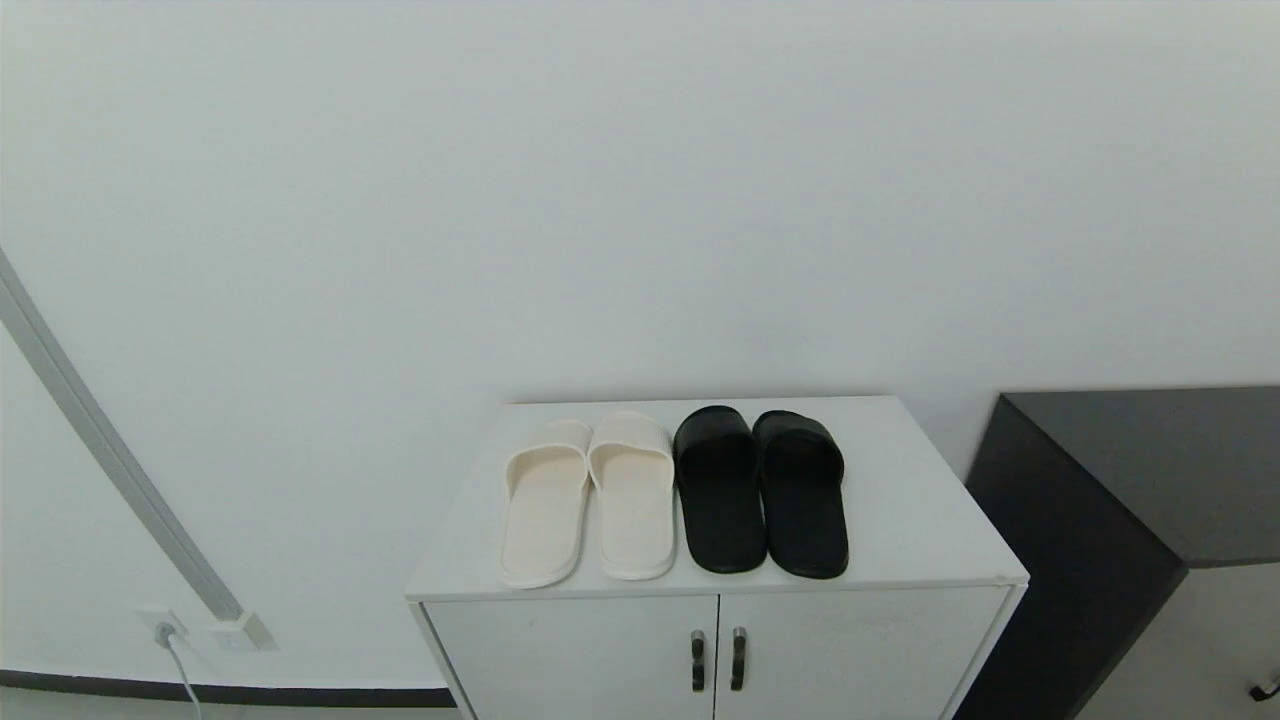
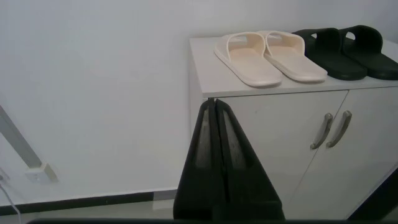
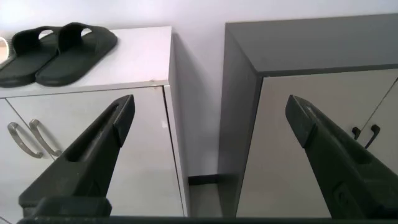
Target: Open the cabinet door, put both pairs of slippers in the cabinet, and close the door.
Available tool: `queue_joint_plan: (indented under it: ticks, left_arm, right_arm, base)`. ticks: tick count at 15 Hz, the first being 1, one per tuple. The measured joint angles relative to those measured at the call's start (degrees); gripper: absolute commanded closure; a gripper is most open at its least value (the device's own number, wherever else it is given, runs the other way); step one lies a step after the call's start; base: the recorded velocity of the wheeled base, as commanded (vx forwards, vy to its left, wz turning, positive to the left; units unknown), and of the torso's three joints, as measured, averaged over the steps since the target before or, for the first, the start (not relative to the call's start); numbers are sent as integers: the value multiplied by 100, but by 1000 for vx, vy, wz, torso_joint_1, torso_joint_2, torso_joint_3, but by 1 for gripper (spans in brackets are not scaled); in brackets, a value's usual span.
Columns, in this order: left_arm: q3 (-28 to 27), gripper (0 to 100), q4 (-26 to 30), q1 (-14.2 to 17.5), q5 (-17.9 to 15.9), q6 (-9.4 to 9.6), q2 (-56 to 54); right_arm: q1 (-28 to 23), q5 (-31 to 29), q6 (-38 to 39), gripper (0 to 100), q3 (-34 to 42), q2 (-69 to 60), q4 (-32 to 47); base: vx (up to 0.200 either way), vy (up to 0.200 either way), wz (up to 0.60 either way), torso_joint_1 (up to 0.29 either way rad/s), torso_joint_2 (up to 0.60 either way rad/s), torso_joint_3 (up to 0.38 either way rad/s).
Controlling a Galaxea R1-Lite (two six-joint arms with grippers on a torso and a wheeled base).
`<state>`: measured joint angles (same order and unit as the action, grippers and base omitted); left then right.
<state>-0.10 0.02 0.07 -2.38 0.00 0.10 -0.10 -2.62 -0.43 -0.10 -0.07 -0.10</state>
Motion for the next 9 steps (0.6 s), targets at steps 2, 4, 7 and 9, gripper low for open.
queue_joint_plan:
  ticks: [2, 4, 7, 9]
  left_arm:
    - [0, 100, -2, 0, 2, -2, 0]
    - [0, 100, 0, 0, 0, -5, 0]
    - [0, 100, 5, 0, -7, -5, 0]
    - [0, 100, 5, 0, -7, -13, 0]
  right_arm:
    - [-4, -13, 132, 0, 0, 2, -1]
    - [-4, -13, 395, 0, 0, 18, -17]
    - [10, -27, 628, 0, -428, 185, -118]
    - [61, 46, 702, 0, -1001, 720, -118]
  base:
    - [0, 0, 0, 0, 0, 0]
    - [0, 0, 0, 0, 0, 0]
    - [0, 0, 0, 0, 0, 0]
    - [0, 0, 0, 0, 0, 0]
